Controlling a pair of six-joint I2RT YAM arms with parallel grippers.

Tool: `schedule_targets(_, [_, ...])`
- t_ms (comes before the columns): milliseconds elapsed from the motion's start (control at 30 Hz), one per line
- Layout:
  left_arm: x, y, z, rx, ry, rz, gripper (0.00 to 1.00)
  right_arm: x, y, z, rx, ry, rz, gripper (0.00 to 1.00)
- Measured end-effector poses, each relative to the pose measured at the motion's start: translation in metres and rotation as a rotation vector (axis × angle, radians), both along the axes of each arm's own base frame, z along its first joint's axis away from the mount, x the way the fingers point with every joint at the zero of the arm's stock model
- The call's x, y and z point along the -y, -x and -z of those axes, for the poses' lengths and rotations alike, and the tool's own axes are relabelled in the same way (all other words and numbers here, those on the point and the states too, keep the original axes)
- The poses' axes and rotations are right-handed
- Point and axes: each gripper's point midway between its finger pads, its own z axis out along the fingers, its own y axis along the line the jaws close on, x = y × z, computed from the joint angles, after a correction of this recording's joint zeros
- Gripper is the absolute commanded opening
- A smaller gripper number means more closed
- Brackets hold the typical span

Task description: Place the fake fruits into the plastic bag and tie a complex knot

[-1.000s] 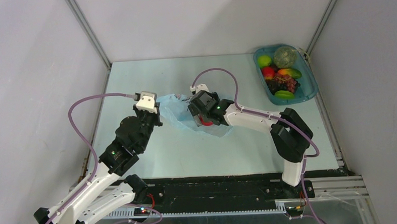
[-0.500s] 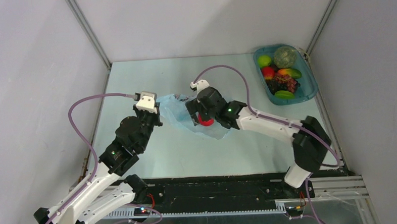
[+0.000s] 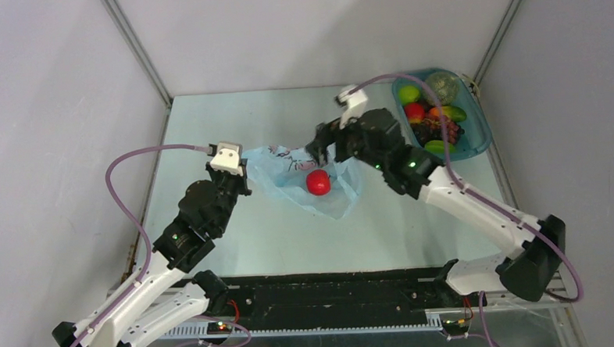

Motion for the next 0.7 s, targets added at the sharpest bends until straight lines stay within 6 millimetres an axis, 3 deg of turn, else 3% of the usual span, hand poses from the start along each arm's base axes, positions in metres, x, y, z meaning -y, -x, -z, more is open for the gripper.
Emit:
schedule_targets(133, [0.000, 0.000, 0.000, 0.000, 0.000, 0.000, 0.00, 0.066, -0.037, -0.016, 0.014, -0.011, 0.217, 0.87])
schedule_targets(233, [0.000, 0.000, 0.000, 0.000, 0.000, 0.000, 0.00, 0.125, -0.065, -0.012, -0.011, 0.008, 0.413, 0.85])
schedule_targets(333, [0.000, 0.000, 0.000, 0.000, 0.000, 0.000, 0.00, 0.177, -0.085, 0.005, -0.055, 0.031, 0.571, 0.84])
schedule_targets(467, [0.000, 0.000, 0.000, -0.001, -0.002, 0.000, 0.00, 0.256, -0.104, 0.043, -0.136, 0.073, 0.792, 0.83])
schedule_targets(700, [-0.001, -0.002, 0.002, -0.004, -0.012, -0.009, 0.00, 0.349, -0.137, 0.099, -0.237, 0.147, 1.008, 0.85])
